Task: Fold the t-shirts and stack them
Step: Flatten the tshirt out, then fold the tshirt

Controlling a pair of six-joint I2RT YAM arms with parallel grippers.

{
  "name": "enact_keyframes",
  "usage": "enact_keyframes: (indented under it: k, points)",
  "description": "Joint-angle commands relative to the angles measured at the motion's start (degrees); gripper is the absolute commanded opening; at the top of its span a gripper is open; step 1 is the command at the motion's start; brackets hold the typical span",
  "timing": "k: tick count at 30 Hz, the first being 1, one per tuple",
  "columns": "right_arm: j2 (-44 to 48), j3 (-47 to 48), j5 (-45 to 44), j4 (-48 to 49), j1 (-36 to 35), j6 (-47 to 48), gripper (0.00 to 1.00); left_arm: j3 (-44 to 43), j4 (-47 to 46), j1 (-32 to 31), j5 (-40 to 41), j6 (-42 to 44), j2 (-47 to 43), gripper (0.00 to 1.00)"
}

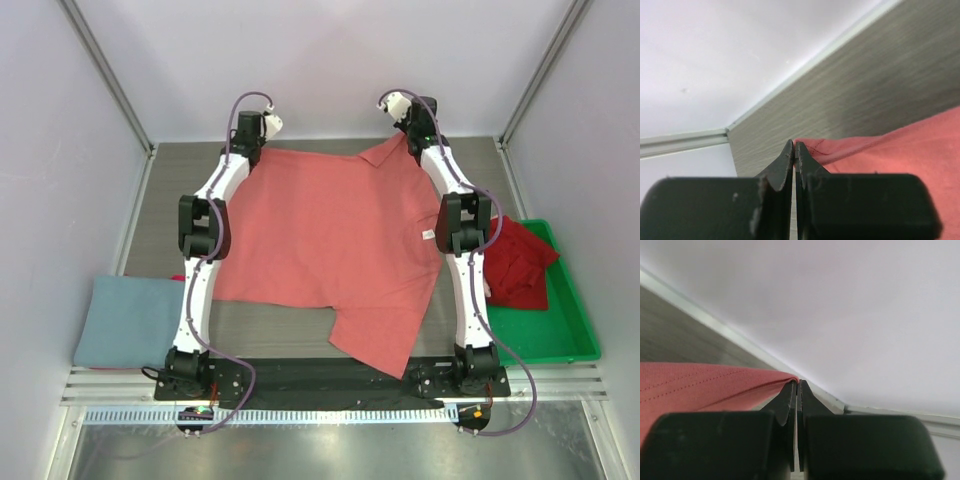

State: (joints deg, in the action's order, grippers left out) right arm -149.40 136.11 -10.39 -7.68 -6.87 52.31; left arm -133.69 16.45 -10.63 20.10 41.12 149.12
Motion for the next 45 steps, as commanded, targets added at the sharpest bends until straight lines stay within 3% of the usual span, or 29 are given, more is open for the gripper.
enact_keyframes:
  k: [1,8,18,33,45]
  points:
    - [0.16,5.21,-0.94,6.96,0.28,-2.30,0.01,-2.72,-8.17,0.53,1.96,0.54,-1.63,0.00]
    - [7.08,2.94,-1.21,5.60,-0.15,-7.31,0.01,-0.19,-10.21,0.61,0.74,-3.59,-7.60,0.00]
    - [28.27,-25.52,2.31,0.66,-0.86,-5.82,0.01,18.89,-8.54,0.35,-2.52,-1.75,-21.15,0.00]
    - [45.86,-44.25,1.78,-6.55,-3.58,-9.69,0.01,27.69,-7.92,0.53,-5.16,-1.57,-27.83,0.00]
    - [56.67,-51.56,2.13,-11.56,-4.99,-11.71,0.01,35.60,-7.92,1.05,-5.86,-0.34,-34.07,0.00]
